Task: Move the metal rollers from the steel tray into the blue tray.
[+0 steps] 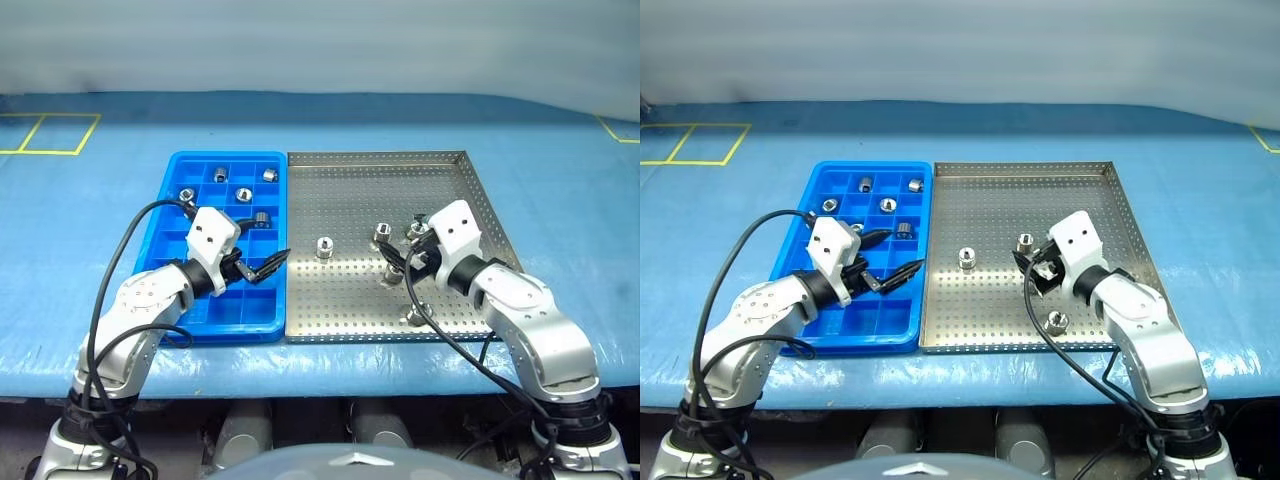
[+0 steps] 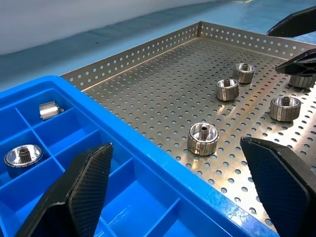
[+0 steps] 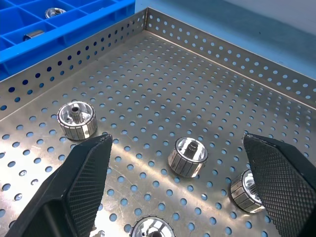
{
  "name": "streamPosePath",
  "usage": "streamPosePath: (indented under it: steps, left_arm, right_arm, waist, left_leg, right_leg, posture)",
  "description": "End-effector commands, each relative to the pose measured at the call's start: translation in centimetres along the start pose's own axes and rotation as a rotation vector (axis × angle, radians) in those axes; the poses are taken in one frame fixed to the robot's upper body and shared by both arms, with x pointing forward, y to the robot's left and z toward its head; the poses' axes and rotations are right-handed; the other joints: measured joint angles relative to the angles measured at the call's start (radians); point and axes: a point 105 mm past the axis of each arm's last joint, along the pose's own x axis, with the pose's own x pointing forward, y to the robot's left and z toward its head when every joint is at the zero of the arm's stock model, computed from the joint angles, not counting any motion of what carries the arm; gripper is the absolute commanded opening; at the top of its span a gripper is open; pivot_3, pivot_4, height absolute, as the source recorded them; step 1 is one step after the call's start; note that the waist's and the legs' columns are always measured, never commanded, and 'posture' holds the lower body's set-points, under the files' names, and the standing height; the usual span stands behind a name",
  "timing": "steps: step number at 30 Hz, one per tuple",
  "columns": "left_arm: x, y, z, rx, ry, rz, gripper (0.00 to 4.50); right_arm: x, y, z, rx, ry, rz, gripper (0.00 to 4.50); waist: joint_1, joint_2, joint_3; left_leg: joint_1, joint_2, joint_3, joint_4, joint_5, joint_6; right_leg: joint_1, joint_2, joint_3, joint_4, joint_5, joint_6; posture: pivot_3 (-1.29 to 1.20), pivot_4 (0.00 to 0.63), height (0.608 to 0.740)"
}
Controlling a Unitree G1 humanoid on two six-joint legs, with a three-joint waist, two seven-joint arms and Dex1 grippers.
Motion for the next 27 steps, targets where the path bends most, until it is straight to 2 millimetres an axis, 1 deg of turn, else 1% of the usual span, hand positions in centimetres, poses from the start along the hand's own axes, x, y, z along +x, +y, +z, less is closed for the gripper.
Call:
streamPosePath:
  steps: [1, 3, 6, 9, 10, 12, 17, 19, 23, 27]
  left_arm:
    - [0.0, -0.3, 1.1, 0.023, -0.031, -0.011, 4.5]
    - [0.3, -1.0, 1.2, -0.002, -0.032, -0.043, 4.5]
    - [1.6, -3.4, 1.8, 0.02, -0.029, -0.162, 4.5]
    - [3.0, -4.6, 2.3, -0.013, -0.027, -0.213, 4.5]
    - [3.5, -4.8, 2.1, -0.022, 0.0, -0.214, 4.5]
    - [4.5, -4.8, 1.6, -0.048, 0.074, -0.206, 4.5]
    - [6.2, -5.3, 0.0, 0.091, 0.264, -0.217, 4.5]
    - [6.9, -5.0, -0.5, 0.079, 0.313, -0.194, 4.5]
    - [8.3, -4.4, -1.2, 0.08, 0.363, -0.137, 4.5]
    - [9.4, -4.1, -0.8, 0.075, 0.346, -0.084, 4.5]
  right_arm:
    - [0.1, -0.2, 1.2, -0.02, -0.048, -0.012, 4.46]
    - [0.0, -0.2, 1.1, -0.013, -0.047, -0.018, 4.46]
    - [0.2, 0.4, 0.8, -0.014, -0.041, 0.007, 4.46]
    - [0.2, 0.2, 1.0, -0.017, -0.052, -0.005, 4.46]
    - [0.1, 0.1, 1.2, -0.014, -0.058, -0.014, 4.46]
    - [-0.2, -0.1, 1.3, -0.016, -0.063, -0.022, 4.46]
    - [-0.7, -0.3, 1.5, -0.029, -0.068, -0.038, 4.46]
    - [-0.9, -0.4, 1.5, -0.025, -0.071, -0.049, 4.46]
    - [-1.0, 0.1, 1.6, -0.012, -0.085, -0.046, 4.46]
    - [-1.2, 0.1, 1.2, -0.007, -0.073, -0.053, 4.46]
  waist:
    - [0.001, 0.0, 0.0]
    - [0.001, 0.0, 0.0]
    - [0.007, 0.0, 0.0]
    - [0.007, 0.0, 0.0]
    - [0.006, 0.0, 0.0]
    - [0.004, 0.0, 0.0]
    - [-0.009, 0.0, 0.0]
    - [-0.012, 0.0, 0.0]
    - [-0.014, 0.0, 0.0]
    - [-0.014, 0.0, 0.0]
  left_leg:
    - [0.0, 0.0, 0.0, 0.0, 0.0, 0.0]
    - [0.0, 0.0, 0.0, 0.0, 0.0, 0.0]
    - [0.0, 0.0, 0.0, 0.0, 0.0, 0.0]
    - [0.0, 0.0, 0.0, 0.001, 0.0, 0.0]
    - [0.0, 0.0, 0.0, 0.001, 0.0, 0.0]
    - [0.0, 0.0, 0.0, 0.001, 0.0, 0.0]
    - [0.0, 0.0, 0.0, 0.001, 0.0, 0.0]
    - [0.0, 0.0, 0.0, 0.001, 0.0, 0.0]
    - [0.0, 0.0, -0.001, 0.001, 0.0, 0.0]
    - [0.0, -0.001, -0.001, 0.001, 0.0, 0.0]
  right_leg:
    - [0.0, 0.0, 0.0, 0.0, 0.0, 0.0]
    - [0.0, 0.0, 0.0, 0.0, 0.0, 0.0]
    - [0.0, 0.0, 0.0, 0.0, 0.0, 0.0]
    - [0.001, 0.0, 0.0, 0.0, 0.0, 0.0]
    - [0.001, 0.0, 0.0, 0.0, 0.0, 0.0]
    - [0.001, 0.0, 0.0, 0.0, 0.0, 0.001]
    - [0.001, 0.0, 0.0, 0.0, 0.0, 0.002]
    - [0.0, 0.0, 0.0, 0.0, 0.0, 0.001]
    - [0.0, 0.001, 0.0, 0.0, 0.0, 0.001]
    - [0.001, 0.0, 0.0, 0.0, 0.0, 0.001]
  posture:
    - [0.04, 0.15, 0.74]
    - [0.04, 0.15, 0.74]
    - [0.05, 0.15, 0.74]
    - [0.03, 0.15, 0.74]
    - [0.03, 0.15, 0.74]
    - [0.02, 0.15, 0.74]
    - [0.0, 0.15, 0.74]
    - [-0.01, 0.15, 0.74]
    - [-0.03, 0.15, 0.74]
    - [-0.04, 0.15, 0.74]
